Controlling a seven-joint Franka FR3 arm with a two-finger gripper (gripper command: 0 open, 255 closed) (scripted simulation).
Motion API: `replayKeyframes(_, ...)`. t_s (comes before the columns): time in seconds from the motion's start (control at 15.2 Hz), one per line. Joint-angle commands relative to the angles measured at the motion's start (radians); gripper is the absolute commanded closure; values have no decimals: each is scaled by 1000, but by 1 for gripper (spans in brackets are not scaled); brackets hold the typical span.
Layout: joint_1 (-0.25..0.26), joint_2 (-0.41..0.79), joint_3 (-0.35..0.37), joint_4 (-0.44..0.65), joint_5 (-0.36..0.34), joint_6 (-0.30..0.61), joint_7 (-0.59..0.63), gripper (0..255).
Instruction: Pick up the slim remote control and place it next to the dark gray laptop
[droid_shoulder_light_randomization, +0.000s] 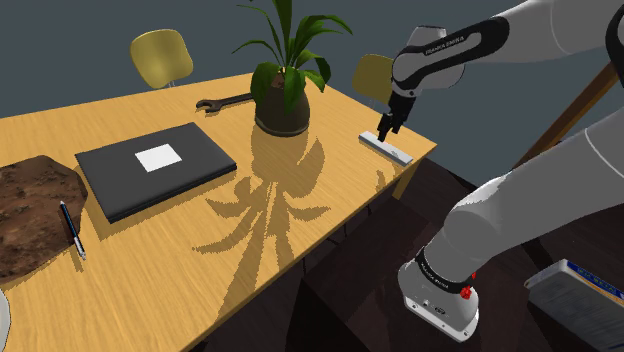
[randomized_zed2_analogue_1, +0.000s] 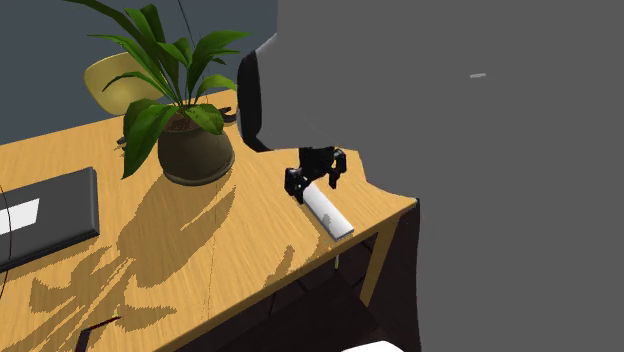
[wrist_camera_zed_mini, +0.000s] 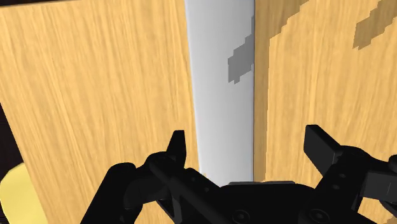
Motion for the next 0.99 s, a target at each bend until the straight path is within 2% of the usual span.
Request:
replayKeyframes(0.0, -5, 40, -20, -6, 1, 49, -23, 0)
replayKeyframes(0.46, 0, 107, -35, -45, 19, 152, -40, 0)
replayKeyframes(0.92, 0, 107, -35, -45, 19, 152, -40, 0)
